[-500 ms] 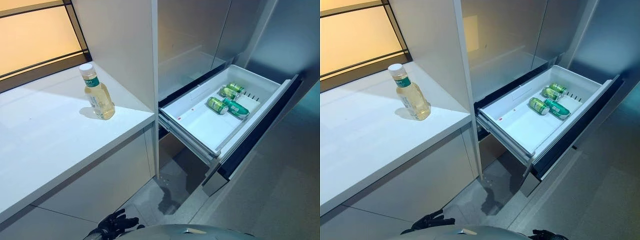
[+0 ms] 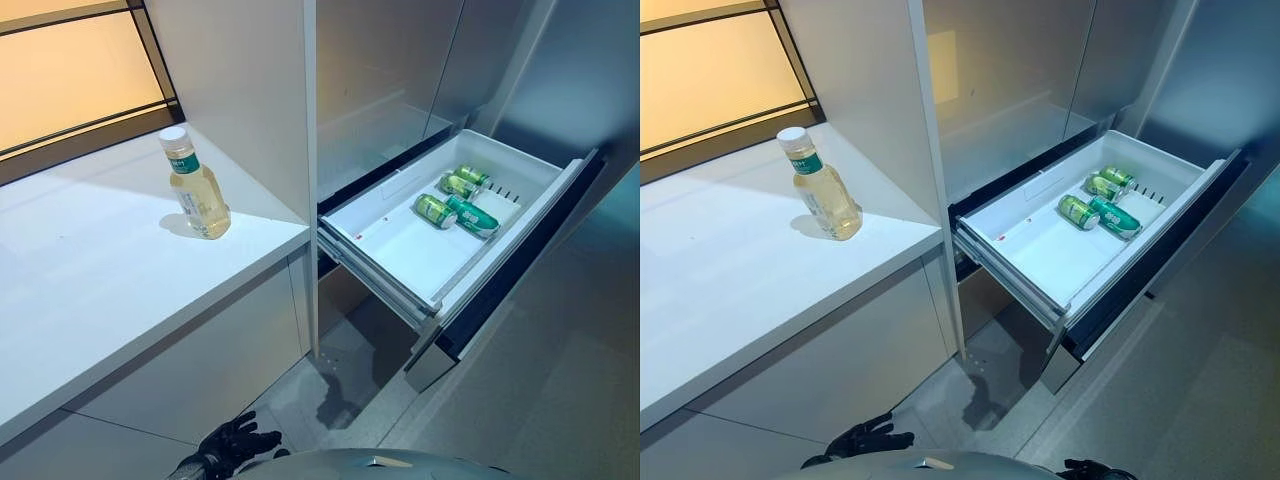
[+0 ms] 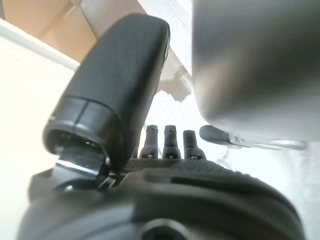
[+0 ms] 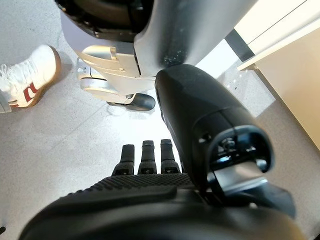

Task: Put drinks into fridge and close the fridge

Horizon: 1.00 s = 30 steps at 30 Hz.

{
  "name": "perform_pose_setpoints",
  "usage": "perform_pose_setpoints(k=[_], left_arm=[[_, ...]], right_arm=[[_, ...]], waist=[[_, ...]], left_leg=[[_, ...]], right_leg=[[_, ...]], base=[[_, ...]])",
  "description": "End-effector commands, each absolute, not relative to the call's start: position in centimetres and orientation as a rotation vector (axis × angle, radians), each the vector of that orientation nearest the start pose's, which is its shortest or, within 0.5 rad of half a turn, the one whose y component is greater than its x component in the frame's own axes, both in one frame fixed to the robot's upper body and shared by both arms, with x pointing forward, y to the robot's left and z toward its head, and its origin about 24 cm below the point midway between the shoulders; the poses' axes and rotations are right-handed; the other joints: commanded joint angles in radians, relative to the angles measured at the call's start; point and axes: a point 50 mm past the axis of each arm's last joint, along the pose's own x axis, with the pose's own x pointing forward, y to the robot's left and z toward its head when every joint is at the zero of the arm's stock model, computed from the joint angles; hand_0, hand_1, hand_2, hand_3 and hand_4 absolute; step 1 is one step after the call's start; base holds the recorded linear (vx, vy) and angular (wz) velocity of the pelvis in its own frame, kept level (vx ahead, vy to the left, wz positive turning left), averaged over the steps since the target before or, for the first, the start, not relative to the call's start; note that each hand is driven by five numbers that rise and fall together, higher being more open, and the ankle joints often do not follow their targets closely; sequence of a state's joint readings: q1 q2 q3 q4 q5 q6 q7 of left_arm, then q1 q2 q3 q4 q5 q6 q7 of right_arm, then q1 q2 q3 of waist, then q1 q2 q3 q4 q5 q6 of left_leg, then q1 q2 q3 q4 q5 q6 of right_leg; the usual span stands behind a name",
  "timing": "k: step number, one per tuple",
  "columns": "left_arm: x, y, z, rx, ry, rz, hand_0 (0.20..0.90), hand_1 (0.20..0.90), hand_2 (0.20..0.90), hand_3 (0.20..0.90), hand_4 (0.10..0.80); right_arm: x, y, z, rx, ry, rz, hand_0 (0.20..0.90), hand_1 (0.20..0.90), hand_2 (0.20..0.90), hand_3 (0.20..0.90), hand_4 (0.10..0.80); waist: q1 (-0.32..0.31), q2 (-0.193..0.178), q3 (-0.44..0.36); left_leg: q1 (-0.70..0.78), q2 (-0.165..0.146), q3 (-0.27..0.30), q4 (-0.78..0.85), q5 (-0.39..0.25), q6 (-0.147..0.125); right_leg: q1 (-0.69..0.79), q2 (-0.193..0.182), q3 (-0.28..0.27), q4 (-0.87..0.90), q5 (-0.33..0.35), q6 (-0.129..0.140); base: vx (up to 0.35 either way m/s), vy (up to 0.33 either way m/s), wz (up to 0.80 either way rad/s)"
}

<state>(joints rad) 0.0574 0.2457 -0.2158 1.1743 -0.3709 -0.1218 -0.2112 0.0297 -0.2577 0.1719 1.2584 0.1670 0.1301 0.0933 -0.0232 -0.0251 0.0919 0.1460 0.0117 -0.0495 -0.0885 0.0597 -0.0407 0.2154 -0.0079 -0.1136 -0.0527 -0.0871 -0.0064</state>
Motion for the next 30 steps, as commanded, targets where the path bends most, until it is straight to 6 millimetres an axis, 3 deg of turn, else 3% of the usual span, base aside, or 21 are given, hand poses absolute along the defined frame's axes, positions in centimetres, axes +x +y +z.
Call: perform_pose_setpoints(k=[1, 9, 14, 26, 30], left_arm=[[14.6, 18.9, -14.0, 0.040, 0.848, -0.231, 0.900, 0.900, 0.900, 0.900, 0.800], [18.8, 16.5, -11.1, 0.399, 0.577, -0.517, 0.900, 0.900, 0.900, 0.900, 0.800], [21.7, 14.8, -8.2, 0.600, 0.390, -0.643, 0.900, 0.900, 0.900, 0.900, 0.800], [25.5, 13.0, -2.7, 0.668, 0.107, -0.682, 0.900, 0.900, 0.900, 0.900, 0.800], [25.1, 13.5, -0.2, 0.661, -0.009, -0.726, 0.900, 0.900, 0.900, 0.900, 0.800]], right_arm=[[7.3, -22.7, -16.7, -0.094, 1.395, 0.015, 0.900, 0.900, 0.900, 0.900, 0.800], [7.8, -23.3, -16.4, -0.141, 1.387, 0.054, 0.900, 0.900, 0.900, 0.900, 0.800], [8.5, -23.7, -16.2, -0.173, 1.371, 0.076, 0.900, 0.900, 0.900, 0.900, 0.800], [8.6, -23.9, -16.1, -0.193, 1.365, 0.069, 0.900, 0.900, 0.900, 0.900, 0.800], [8.7, -23.9, -16.0, -0.176, 1.337, 0.041, 0.900, 0.900, 0.900, 0.900, 0.800]], waist=[[0.021, -0.004, 0.008], [0.005, 0.005, 0.012], [-0.010, 0.013, 0.020], [-0.010, 0.021, 0.012], [0.008, 0.027, 0.020]], left_leg=[[0.021, -0.065, 0.028, 0.015, -0.109, 0.075], [0.020, -0.060, 0.041, 0.011, -0.108, 0.071], [0.016, -0.058, 0.044, 0.009, -0.105, 0.069], [0.009, -0.062, 0.035, 0.008, -0.101, 0.073], [-0.012, -0.065, 0.022, 0.008, -0.089, 0.072]], right_leg=[[-0.079, -0.003, 0.030, 0.029, 0.071, 0.061], [-0.087, 0.000, 0.039, 0.032, 0.072, 0.069], [-0.096, 0.000, 0.044, 0.036, 0.074, 0.074], [-0.094, -0.005, 0.036, 0.026, 0.078, 0.075], [-0.109, -0.006, 0.026, 0.027, 0.080, 0.071]], base=[[0.000, 0.000, 0.00], [-0.003, 0.002, 0.00], [-0.034, 0.026, -0.08], [-0.006, 0.008, 0.00], [-0.081, 0.007, 0.02]])
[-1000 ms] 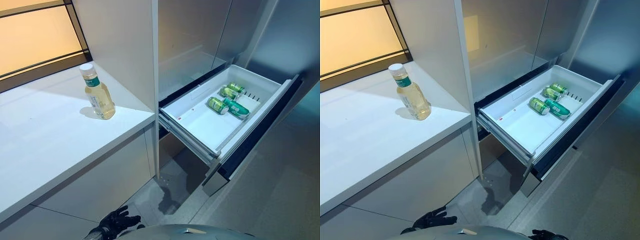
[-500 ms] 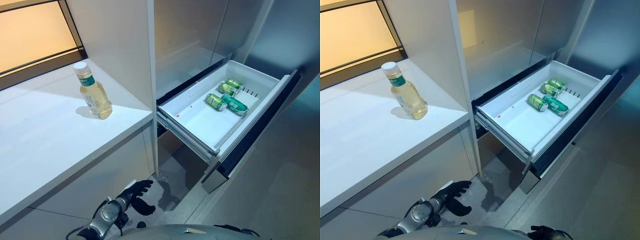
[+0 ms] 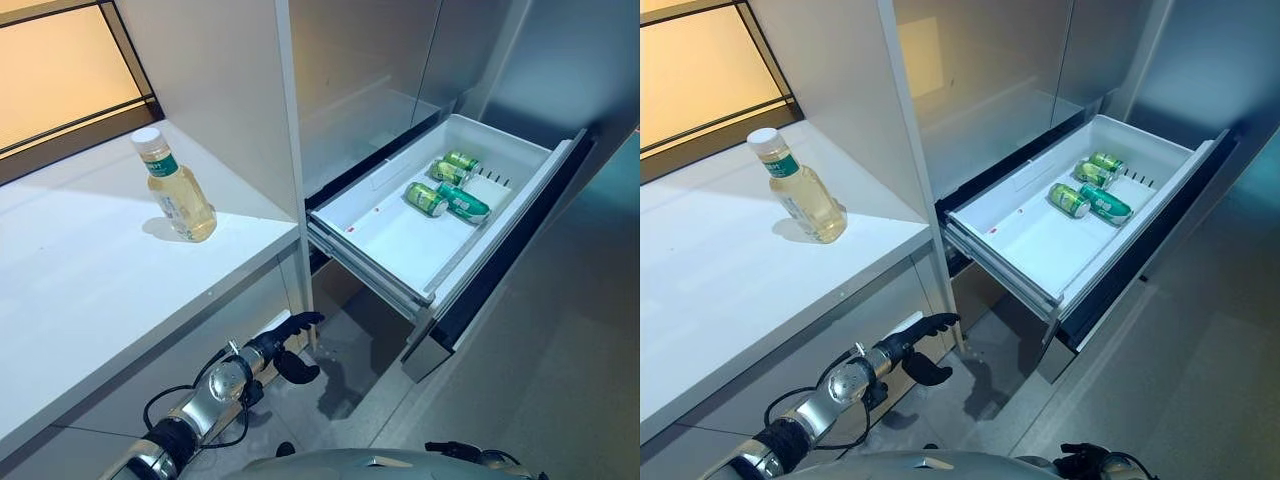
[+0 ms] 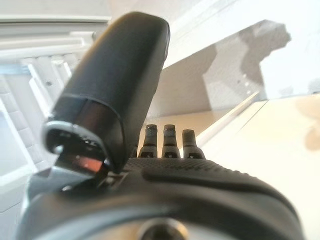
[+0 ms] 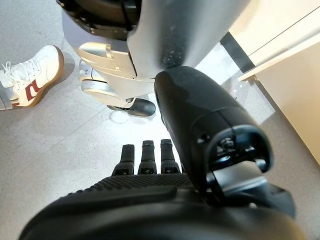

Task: Put drinks into fridge and close the fridge

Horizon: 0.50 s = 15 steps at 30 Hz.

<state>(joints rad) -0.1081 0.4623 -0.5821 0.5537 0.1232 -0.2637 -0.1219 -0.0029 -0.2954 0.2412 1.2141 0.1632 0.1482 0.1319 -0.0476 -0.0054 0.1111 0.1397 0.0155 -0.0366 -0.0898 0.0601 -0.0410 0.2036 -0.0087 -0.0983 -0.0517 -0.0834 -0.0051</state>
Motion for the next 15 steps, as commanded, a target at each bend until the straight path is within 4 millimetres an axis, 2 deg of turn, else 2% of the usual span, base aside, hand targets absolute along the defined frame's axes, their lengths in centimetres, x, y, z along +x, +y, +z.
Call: perform_pose_setpoints(k=[1, 5, 9, 15], left_arm=[[24.8, 14.0, 1.0, 0.635, -0.048, -0.744, 0.900, 0.900, 0.900, 0.900, 0.800], [24.1, 15.1, 5.4, 0.536, -0.163, -0.814, 0.900, 0.900, 0.900, 0.900, 0.800], [23.5, 15.5, 9.0, 0.426, -0.254, -0.877, 0.900, 0.900, 0.900, 0.900, 0.800], [22.7, 15.5, 12.1, 0.316, -0.351, -0.964, 0.900, 0.900, 0.900, 0.900, 0.800]], right_arm=[[8.9, -23.9, -15.9, -0.170, 1.326, 0.027, 0.900, 0.900, 0.900, 0.900, 0.800], [8.5, -23.9, -15.9, -0.152, 1.310, -0.011, 0.900, 0.900, 0.900, 0.900, 0.800], [7.7, -24.0, -16.1, -0.136, 1.310, -0.031, 0.900, 0.900, 0.900, 0.900, 0.800], [7.2, -23.9, -16.1, -0.117, 1.309, -0.045, 0.900, 0.900, 0.900, 0.900, 0.800]], waist=[[0.039, 0.011, 0.009], [0.059, 0.020, 0.026], [0.074, 0.024, 0.026], [0.088, 0.022, 0.016]], left_leg=[[-0.009, -0.071, 0.002, 0.011, -0.087, 0.072], [-0.017, -0.076, -0.016, 0.014, -0.081, 0.075], [-0.010, -0.076, -0.027, 0.010, -0.087, 0.075], [-0.015, -0.077, -0.040, 0.007, -0.083, 0.073]], right_leg=[[-0.098, -0.007, 0.005, 0.026, 0.078, 0.069], [-0.095, -0.012, -0.009, 0.024, 0.079, 0.066], [-0.080, -0.012, -0.018, 0.015, 0.075, 0.067], [-0.079, -0.013, -0.024, 0.008, 0.079, 0.068]], base=[[-0.090, 0.028, 0.06], [-0.059, 0.015, 0.13], [0.004, -0.008, 0.13], [-0.004, -0.020, 0.06]])
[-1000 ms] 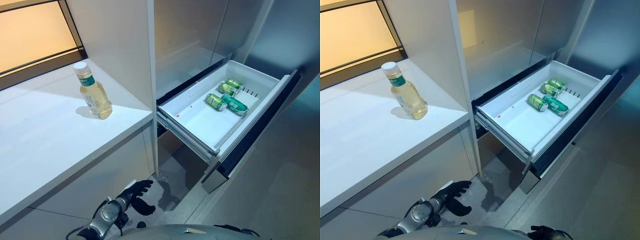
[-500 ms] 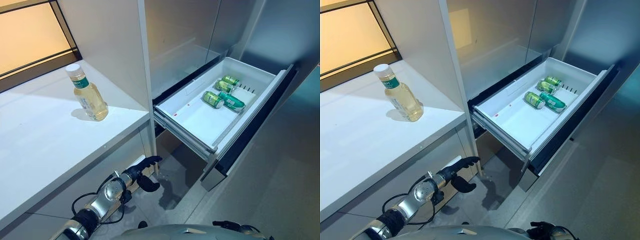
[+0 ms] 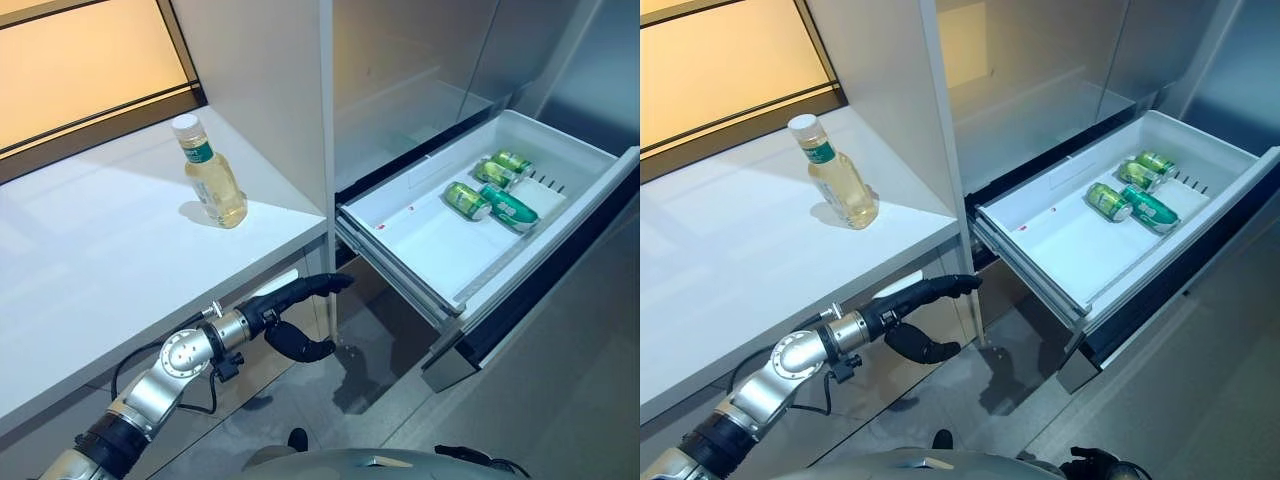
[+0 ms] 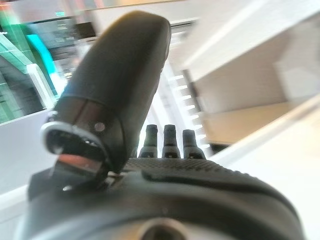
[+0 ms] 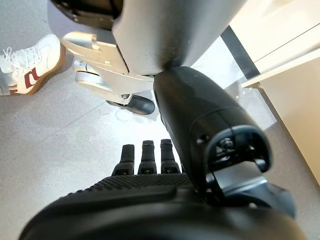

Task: Put drinks into fridge and close the fridge

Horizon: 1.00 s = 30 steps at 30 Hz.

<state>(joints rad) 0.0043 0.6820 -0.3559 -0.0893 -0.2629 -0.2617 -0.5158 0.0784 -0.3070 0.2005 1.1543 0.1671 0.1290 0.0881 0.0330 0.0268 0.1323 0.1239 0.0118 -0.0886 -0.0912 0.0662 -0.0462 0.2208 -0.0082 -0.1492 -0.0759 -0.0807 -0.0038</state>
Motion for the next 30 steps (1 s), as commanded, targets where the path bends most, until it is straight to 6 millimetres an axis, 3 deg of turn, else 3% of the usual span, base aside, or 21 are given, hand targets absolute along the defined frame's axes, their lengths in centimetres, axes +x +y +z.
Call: perform_pose_setpoints(k=[1, 11, 19, 30], left_arm=[[22.6, 15.6, 12.5, 0.294, -0.367, -0.978, 0.900, 0.900, 0.900, 0.900, 0.800], [21.6, 16.5, 16.2, 0.098, -0.593, -0.999, 0.900, 0.900, 0.900, 0.900, 0.800], [21.4, 18.9, 19.0, 0.065, -0.767, -0.879, 0.900, 0.900, 0.900, 0.900, 0.800], [21.0, 20.7, 22.2, -0.012, -0.994, -0.685, 0.900, 0.900, 0.900, 0.900, 0.800]], right_arm=[[7.2, -24.0, -16.1, -0.113, 1.308, -0.046, 0.900, 0.900, 0.900, 0.900, 0.800], [6.8, -24.1, -16.2, -0.094, 1.305, -0.053, 0.900, 0.900, 0.900, 0.900, 0.800], [6.2, -23.8, -16.3, -0.074, 1.308, -0.060, 0.900, 0.900, 0.900, 0.900, 0.800], [5.8, -23.4, -16.5, -0.064, 1.322, -0.046, 0.900, 0.900, 0.900, 0.900, 0.800]], waist=[[0.009, -0.011, -0.006], [0.024, -0.018, -0.015], [0.041, -0.027, -0.027], [0.042, -0.039, -0.048]], left_leg=[[-0.001, -0.074, 0.010, 0.008, -0.089, 0.078], [-0.007, -0.076, -0.004, 0.006, -0.088, 0.078], [-0.009, -0.079, -0.019, 0.006, -0.090, 0.075], [-0.010, -0.083, -0.035, 0.004, -0.086, 0.072]], right_leg=[[-0.097, -0.013, 0.026, 0.032, 0.077, 0.066], [-0.099, -0.011, 0.030, 0.024, 0.081, 0.059], [-0.095, -0.011, 0.023, 0.021, 0.077, 0.052], [-0.095, -0.010, 0.020, 0.019, 0.077, 0.048]], base=[[0.000, 0.000, 0.00], [0.000, 0.000, 0.00], [0.004, -0.010, 0.03], [0.007, -0.005, 0.02]])
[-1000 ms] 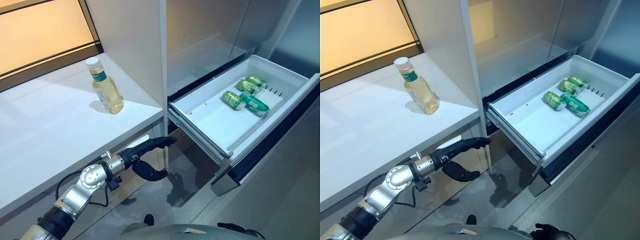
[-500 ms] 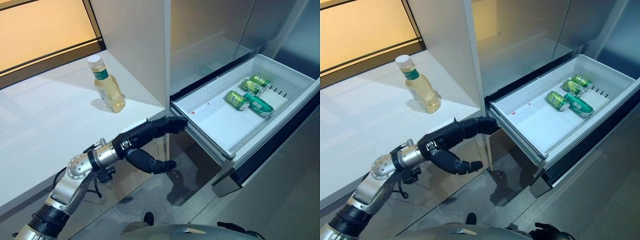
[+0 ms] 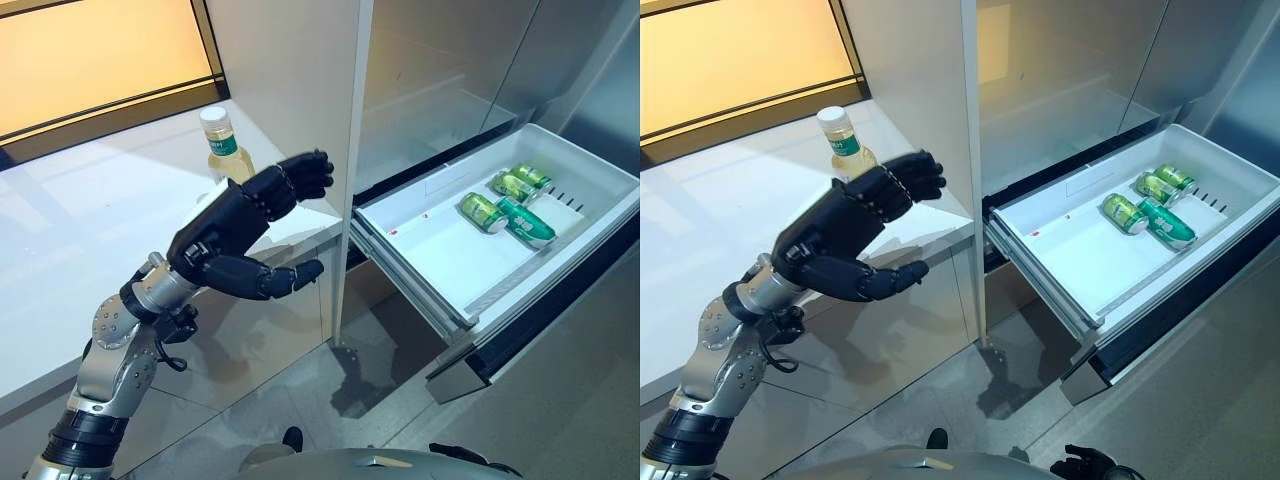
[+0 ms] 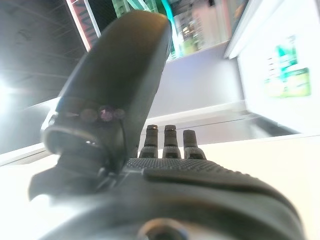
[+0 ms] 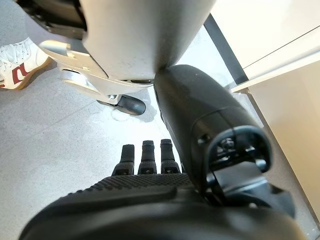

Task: Put drinks into fridge and close the fridge

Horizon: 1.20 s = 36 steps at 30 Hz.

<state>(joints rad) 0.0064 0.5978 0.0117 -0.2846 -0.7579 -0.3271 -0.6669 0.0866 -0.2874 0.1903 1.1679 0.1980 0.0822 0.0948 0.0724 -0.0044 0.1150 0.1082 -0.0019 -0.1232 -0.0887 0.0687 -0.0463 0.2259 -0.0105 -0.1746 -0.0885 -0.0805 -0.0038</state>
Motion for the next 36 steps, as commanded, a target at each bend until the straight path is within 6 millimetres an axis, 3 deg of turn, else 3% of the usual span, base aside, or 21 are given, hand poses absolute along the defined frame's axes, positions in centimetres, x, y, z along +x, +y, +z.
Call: perform_pose_setpoints(k=[1, 8, 18, 28, 36], left_arm=[[20.9, 21.1, 22.5, 0.000, -1.018, -0.633, 0.900, 0.900, 0.900, 0.900, 0.800], [21.1, 23.2, 23.0, 0.043, -1.076, -0.319, 0.900, 0.900, 0.900, 0.900, 0.800], [22.3, 25.4, 21.2, 0.138, -0.932, 0.040, 0.900, 0.900, 0.900, 0.900, 0.800], [23.9, 26.7, 19.8, 0.217, -0.781, 0.241, 0.900, 0.900, 0.900, 0.900, 0.800], [25.1, 27.1, 18.8, 0.240, -0.675, 0.292, 0.900, 0.900, 0.900, 0.900, 0.800]], right_arm=[[5.7, -23.4, -16.5, -0.064, 1.325, -0.044, 0.900, 0.900, 0.900, 0.900, 0.800], [5.3, -23.0, -16.7, -0.055, 1.342, -0.043, 0.900, 0.900, 0.900, 0.900, 0.800], [5.4, -23.1, -16.7, -0.053, 1.354, -0.043, 0.900, 0.900, 0.900, 0.900, 0.800], [5.8, -23.3, -16.6, -0.065, 1.369, -0.037, 0.900, 0.900, 0.900, 0.900, 0.800], [5.8, -23.2, -16.6, -0.072, 1.379, -0.031, 0.900, 0.900, 0.900, 0.900, 0.800]], waist=[[0.003, -0.009, -0.033], [0.001, -0.013, -0.044], [-0.002, -0.011, -0.048], [-0.009, -0.006, -0.054], [-0.018, -0.003, -0.060]], left_leg=[[0.006, -0.069, -0.002, 0.001, -0.089, 0.071], [0.010, -0.071, -0.008, 0.001, -0.093, 0.070], [0.017, -0.070, -0.006, 0.001, -0.093, 0.070], [0.026, -0.069, 0.000, 0.001, -0.095, 0.072], [0.032, -0.068, 0.007, 0.002, -0.096, 0.072]], right_leg=[[-0.099, -0.007, 0.047, 0.031, 0.076, 0.048], [-0.093, -0.006, 0.047, 0.028, 0.072, 0.045], [-0.087, -0.003, 0.053, 0.029, 0.069, 0.043], [-0.081, -0.002, 0.060, 0.030, 0.066, 0.043], [-0.079, -0.002, 0.064, 0.031, 0.066, 0.046]], base=[[0.000, 0.000, 0.00], [0.009, -0.002, 0.00], [0.006, 0.000, 0.00], [0.003, 0.001, 0.00], [0.000, 0.000, 0.00]])
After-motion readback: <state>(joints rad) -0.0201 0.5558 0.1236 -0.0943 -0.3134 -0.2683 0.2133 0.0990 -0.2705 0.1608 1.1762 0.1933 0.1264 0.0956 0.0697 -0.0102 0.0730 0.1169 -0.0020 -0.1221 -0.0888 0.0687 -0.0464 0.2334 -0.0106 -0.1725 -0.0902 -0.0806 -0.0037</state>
